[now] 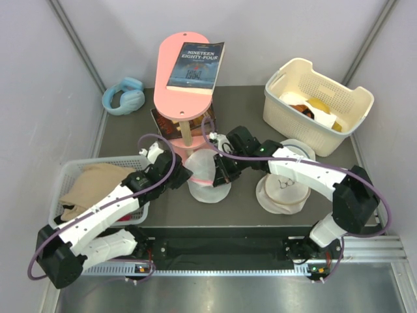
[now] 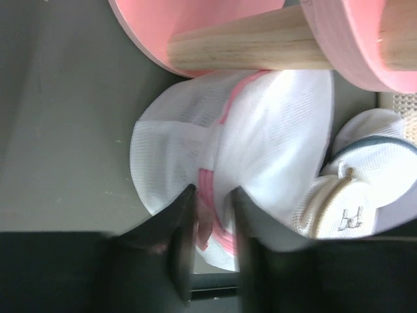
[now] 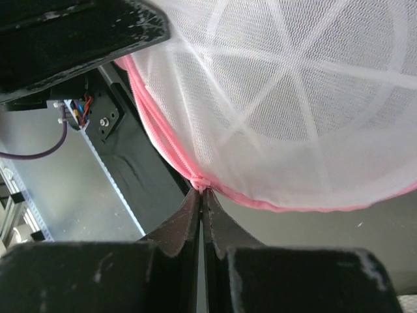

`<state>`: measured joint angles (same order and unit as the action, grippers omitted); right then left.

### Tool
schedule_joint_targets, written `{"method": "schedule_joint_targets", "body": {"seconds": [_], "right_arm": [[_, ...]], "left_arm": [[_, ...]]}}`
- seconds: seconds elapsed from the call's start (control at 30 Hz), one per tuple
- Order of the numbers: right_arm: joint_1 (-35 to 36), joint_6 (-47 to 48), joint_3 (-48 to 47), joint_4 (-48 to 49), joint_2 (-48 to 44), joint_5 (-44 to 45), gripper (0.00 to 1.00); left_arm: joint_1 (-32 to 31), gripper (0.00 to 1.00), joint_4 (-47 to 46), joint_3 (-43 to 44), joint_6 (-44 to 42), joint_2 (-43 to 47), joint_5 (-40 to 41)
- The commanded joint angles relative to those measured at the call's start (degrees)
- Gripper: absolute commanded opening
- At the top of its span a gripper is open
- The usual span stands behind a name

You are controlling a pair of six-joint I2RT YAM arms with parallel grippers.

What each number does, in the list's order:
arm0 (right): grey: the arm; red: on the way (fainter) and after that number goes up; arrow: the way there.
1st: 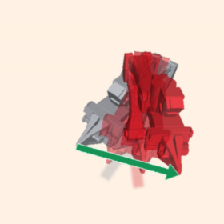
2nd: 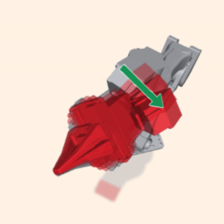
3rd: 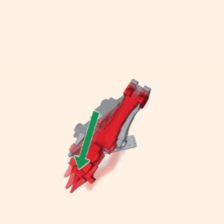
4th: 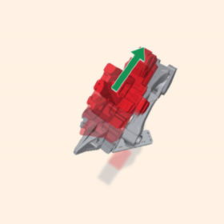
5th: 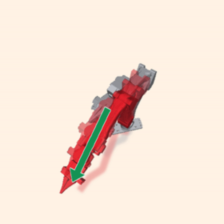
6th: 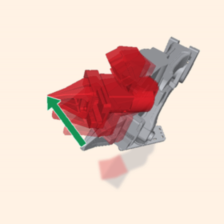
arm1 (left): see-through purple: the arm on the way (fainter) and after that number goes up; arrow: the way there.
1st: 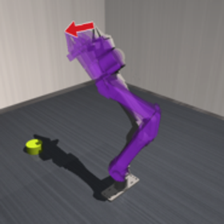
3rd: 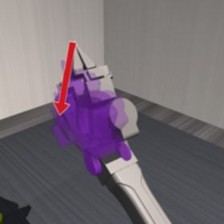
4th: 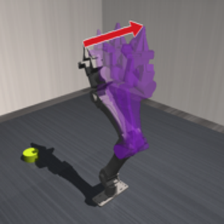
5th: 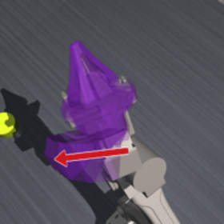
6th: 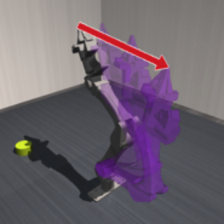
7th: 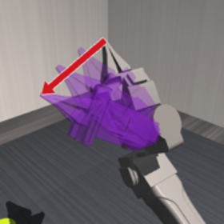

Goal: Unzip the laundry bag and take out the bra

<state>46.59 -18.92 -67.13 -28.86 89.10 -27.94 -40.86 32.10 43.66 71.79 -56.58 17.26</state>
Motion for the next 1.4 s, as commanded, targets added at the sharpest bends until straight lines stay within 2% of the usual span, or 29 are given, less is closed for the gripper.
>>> {"method": "schedule_joint_targets", "body": {"seconds": [0.0,0.03,0.13,0.5,0.77,0.8,0.93,0.97,1.2,1.37], "right_arm": [[-0.7,1.5,-0.1,-0.8,-3.2,1.2,0.0],[-0.5,1.3,-0.3,-0.5,-3.1,1.3,0.0],[-0.4,0.0,-0.9,1.6,-2.3,1.5,0.0],[5.4,-1.6,-9.0,4.3,5.4,0.7,0.0],[6.3,-0.9,-8.3,3.9,4.8,1.1,0.0],[6.3,-0.8,-7.8,4.2,4.3,1.1,0.0],[6.3,-0.8,-7.9,4.2,4.5,1.0,0.0],[6.3,-0.7,-7.9,4.0,4.6,1.2,0.0],[6.3,-0.5,-6.8,3.4,4.0,1.8,0.0],[6.2,-0.5,-6.0,2.5,3.3,3.0,0.0]], "left_arm": [[1.0,0.43,-1.4,2.1,-3.0,-2.7,0.9],[1.0,0.61,-1.1,2.7,-3.2,-3.1,0.6],[1.0,0.71,0.3,4.1,-2.4,-3.4,0.0],[1.0,0.72,3.6,-0.1,4.7,3.7,-4.6],[1.0,0.69,2.6,-2.0,7.1,2.7,-6.0],[0.9,0.68,2.1,-2.4,7.3,2.4,-6.6],[1.0,0.5,0.6,-3.4,8.0,1.9,-7.1],[1.0,0.4,0.6,-3.4,8.0,2.0,-7.1],[1.0,0.01,1.4,-3.5,8.7,2.5,-5.3],[1.0,0.0,2.5,-3.6,9.2,3.5,-3.4]]}}
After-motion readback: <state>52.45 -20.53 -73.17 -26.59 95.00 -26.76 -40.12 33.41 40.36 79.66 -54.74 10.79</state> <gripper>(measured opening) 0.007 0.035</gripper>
